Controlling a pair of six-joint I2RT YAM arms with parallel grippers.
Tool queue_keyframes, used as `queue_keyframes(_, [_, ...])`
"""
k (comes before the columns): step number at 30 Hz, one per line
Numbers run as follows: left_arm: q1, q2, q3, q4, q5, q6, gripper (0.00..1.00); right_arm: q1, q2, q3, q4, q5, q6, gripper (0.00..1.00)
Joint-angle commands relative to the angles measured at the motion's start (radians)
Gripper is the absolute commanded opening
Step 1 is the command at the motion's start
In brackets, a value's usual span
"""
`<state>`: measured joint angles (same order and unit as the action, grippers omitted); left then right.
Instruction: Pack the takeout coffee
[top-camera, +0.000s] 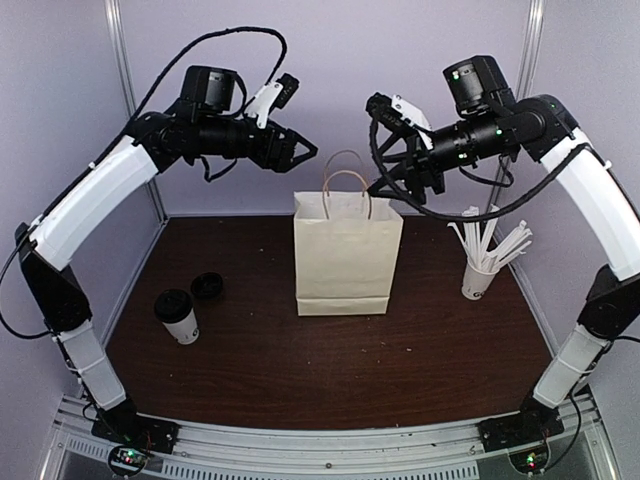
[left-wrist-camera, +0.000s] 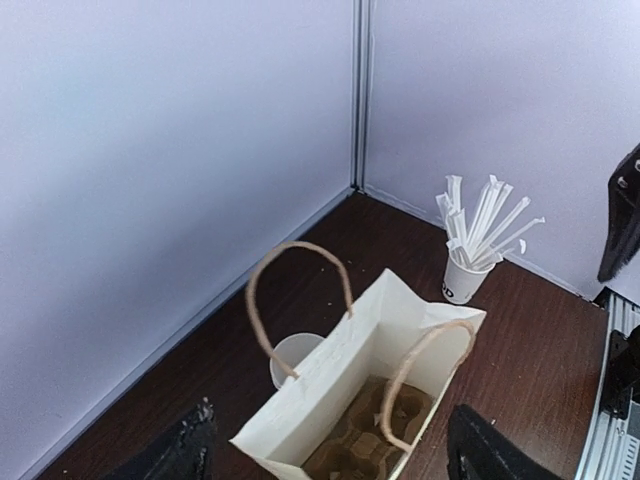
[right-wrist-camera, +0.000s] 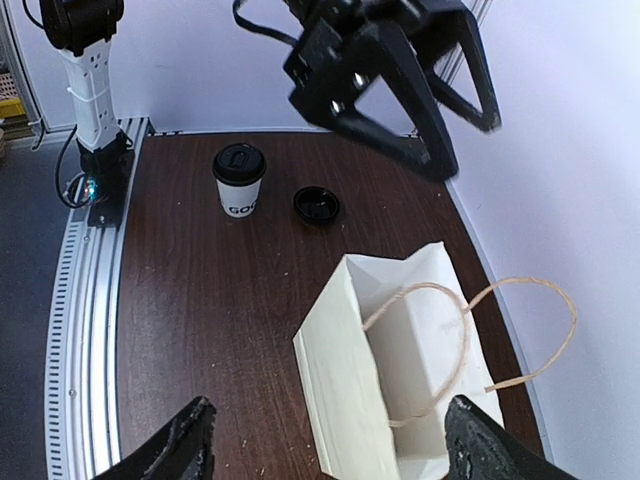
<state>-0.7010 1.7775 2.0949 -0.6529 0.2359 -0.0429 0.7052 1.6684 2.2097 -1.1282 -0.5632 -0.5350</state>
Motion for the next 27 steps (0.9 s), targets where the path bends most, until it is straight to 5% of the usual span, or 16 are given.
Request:
queue_keyframes(1, [0.005,-0.175,-0.142,-0.029,-0.142,-0.036,0.80,-0.010,-0.128,-0.142,0.029,0.038,-0.013,0.79])
queue_keyframes(9, [0.006,-0.423,-0.480,-0.375,-0.476,-0.239,0.75,-0.104,-0.353,-0.628,0.061,-0.131,-0.051,0.79])
queue_keyframes(14, [0.035,-0.459,-0.600,-0.591,-0.586,-0.340,0.86,-0.165,-0.444,-0.900,0.148,-0.267,-0.052,0.80])
queue_keyframes(18, [0.102,-0.490,-0.686,-0.617,-0.579,-0.349,0.98,-0.208,-0.457,-1.016,0.222,-0.282,-0.057,0.80])
queue_keyframes(27, [0.373,-0.544,-0.909,-0.459,-0.306,-0.202,0.98,-0.245,-0.475,-1.160,0.312,-0.354,-0.069,0.81])
